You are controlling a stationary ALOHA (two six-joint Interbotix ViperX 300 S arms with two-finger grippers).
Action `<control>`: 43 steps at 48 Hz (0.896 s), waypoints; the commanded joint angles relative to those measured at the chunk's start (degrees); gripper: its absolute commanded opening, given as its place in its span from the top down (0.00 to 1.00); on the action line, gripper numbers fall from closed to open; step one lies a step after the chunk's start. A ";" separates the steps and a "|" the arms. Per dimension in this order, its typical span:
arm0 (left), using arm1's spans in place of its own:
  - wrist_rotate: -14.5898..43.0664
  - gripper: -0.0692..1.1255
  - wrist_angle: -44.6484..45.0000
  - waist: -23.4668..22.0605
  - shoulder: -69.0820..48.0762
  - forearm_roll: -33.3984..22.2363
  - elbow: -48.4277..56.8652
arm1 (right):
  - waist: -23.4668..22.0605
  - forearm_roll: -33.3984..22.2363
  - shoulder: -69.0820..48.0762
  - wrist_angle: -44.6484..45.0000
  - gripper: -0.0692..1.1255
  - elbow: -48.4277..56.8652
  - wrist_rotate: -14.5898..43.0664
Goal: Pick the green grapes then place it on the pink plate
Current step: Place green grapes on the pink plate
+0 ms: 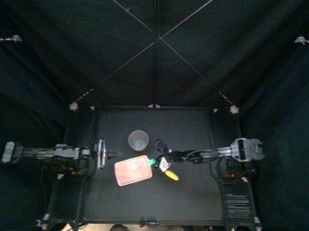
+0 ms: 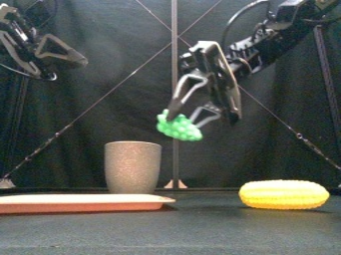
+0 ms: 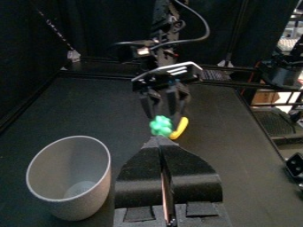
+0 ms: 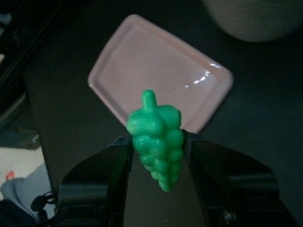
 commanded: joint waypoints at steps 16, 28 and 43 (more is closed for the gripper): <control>0.09 0.83 -0.62 0.88 0.18 -0.09 -1.14 | 2.64 -11.51 17.31 5.54 0.40 -20.92 0.00; 0.00 0.83 -0.62 0.97 0.18 -0.09 -0.35 | 1.32 -12.30 19.25 7.82 0.40 -25.05 0.00; 0.09 0.83 -0.62 1.14 0.18 -0.09 -0.18 | 0.18 -15.29 20.13 6.59 0.31 -26.72 0.00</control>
